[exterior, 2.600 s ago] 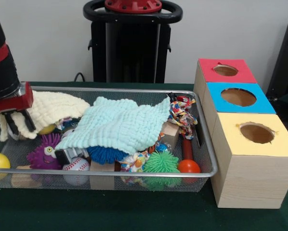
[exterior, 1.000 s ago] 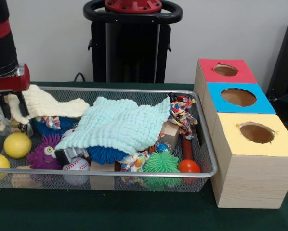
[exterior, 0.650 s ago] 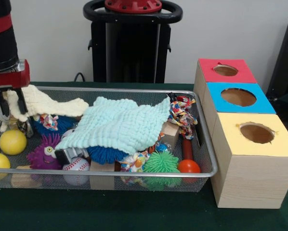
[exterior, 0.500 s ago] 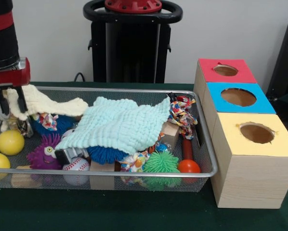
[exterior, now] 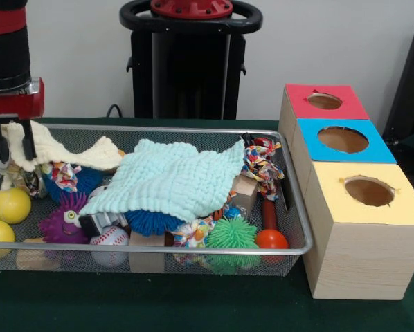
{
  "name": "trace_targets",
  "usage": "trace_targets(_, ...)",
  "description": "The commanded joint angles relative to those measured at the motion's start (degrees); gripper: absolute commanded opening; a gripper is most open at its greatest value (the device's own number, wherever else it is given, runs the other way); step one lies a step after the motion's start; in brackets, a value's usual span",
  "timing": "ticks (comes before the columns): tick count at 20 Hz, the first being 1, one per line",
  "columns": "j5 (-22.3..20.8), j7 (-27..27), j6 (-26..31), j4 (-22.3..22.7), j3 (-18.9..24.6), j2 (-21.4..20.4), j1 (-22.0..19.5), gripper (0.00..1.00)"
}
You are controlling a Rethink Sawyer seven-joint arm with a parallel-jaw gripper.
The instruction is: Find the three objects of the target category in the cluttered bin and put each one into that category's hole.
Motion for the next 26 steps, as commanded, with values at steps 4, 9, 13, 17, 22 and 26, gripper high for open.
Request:
trace_targets(4, 2.60, 12.31, -4.82, 5.19, -4.77, -0.90, 2.70, 0.00)
trace_targets(9, 3.48, 12.66, -6.47, 5.28, -6.13, -0.39, 3.96, 0.00)
trace_targets(13, 4.50, 12.41, -7.26, 5.91, -7.15, -0.74, 4.78, 0.00)
trace_targets(17, 4.98, 12.94, -9.07, 6.61, -8.23, -1.22, 5.77, 0.00)
trace_targets(22, 6.20, 13.66, -10.57, 7.94, -9.80, -1.81, 7.02, 0.00)
trace_targets(26, 7.31, 14.41, -12.24, 9.62, -10.78, -1.83, 8.18, 0.00)
